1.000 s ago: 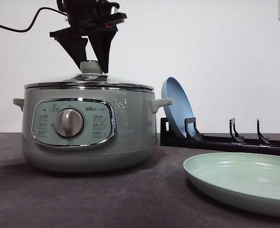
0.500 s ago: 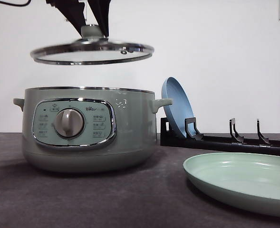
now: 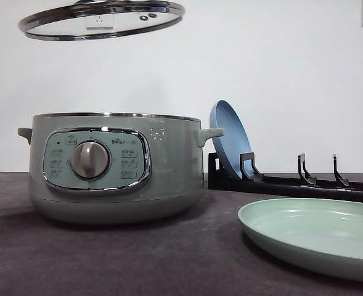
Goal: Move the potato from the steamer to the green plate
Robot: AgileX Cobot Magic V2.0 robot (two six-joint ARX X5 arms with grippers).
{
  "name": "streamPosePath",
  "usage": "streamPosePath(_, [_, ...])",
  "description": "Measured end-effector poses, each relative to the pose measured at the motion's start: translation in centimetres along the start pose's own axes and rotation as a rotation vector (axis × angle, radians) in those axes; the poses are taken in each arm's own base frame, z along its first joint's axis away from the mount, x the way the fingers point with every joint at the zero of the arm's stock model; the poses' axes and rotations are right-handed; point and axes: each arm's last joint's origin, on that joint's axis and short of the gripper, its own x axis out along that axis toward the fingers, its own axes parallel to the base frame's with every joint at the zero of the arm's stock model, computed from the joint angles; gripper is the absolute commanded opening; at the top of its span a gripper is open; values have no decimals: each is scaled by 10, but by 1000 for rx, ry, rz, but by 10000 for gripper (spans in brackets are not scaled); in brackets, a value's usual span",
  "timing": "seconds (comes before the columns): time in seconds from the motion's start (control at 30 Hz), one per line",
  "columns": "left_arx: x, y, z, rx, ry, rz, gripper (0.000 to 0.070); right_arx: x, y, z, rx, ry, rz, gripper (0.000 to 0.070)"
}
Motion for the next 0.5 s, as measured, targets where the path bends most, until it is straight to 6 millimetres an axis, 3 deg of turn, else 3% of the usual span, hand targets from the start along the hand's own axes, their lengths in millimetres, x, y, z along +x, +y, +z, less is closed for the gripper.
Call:
streamPosePath(0.23, [-1, 19, 0, -43, 0, 35, 0, 0, 0, 0, 0, 0, 0, 573])
streamPosePath(0.5, [-4, 60, -4, -138, -1, 119, 0, 0, 0, 0, -7, 0, 0, 573])
